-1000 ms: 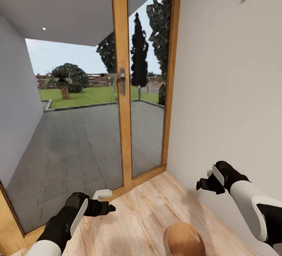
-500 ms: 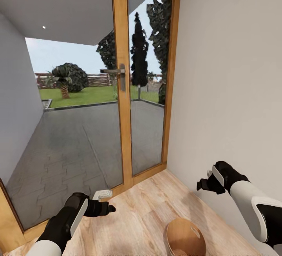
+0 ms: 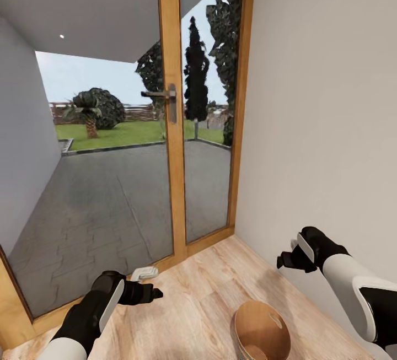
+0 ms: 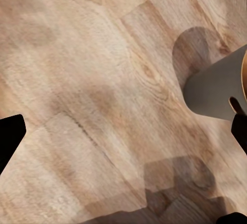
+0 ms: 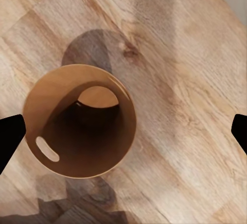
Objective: Put the three can of soda from the living room inside the tash can in the kitchen.
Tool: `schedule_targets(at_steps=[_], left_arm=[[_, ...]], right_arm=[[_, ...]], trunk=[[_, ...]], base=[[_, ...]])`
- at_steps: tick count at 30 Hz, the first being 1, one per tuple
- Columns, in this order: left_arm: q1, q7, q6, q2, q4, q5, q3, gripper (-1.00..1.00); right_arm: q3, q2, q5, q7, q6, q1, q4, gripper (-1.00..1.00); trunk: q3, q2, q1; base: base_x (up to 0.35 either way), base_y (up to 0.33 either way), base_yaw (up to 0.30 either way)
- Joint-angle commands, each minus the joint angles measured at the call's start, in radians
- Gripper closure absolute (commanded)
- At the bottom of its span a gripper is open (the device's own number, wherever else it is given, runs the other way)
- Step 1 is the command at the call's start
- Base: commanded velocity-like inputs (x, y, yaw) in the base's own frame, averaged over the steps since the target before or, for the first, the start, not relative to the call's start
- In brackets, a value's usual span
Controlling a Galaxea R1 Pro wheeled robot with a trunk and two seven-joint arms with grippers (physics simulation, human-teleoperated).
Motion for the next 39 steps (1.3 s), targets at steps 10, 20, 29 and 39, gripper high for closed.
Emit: schedule_targets(at_steps=[10, 20, 29, 39], left_arm=[[0.000, -0.001, 0.000, 0.001, -0.006, 0.000, 0.001, -1.00], [0.001, -0.005, -0.019, 0.006, -0.013, 0.002, -0.002, -1.00], [0.001, -0.047, -0.029, 0.007, -0.013, 0.001, -0.003, -1.00], [0.001, -0.049, -0.028, 0.003, -0.011, 0.000, -0.002, -1.00]], right_arm=[[0.000, -0.002, 0.000, -0.001, -0.001, 0.000, 0.000, -1.00], [-0.002, -0.002, 0.000, -0.001, -0.005, 0.000, 0.000, -1.00], [0.000, -0.002, 0.000, -0.001, -0.005, 0.000, 0.000, -1.00], [-0.002, -0.004, 0.000, -0.001, -0.005, 0.000, 0.000, -1.00]], trunk=[[-0.028, -0.063, 0.035], [-0.028, -0.063, 0.035], [-0.028, -0.063, 0.035], [-0.056, -0.126, 0.069]], base=[[0.000, 0.000, 0.000], [0.035, 0.000, 0.000], [0.119, 0.000, 0.000], [0.007, 0.000, 0.000]])
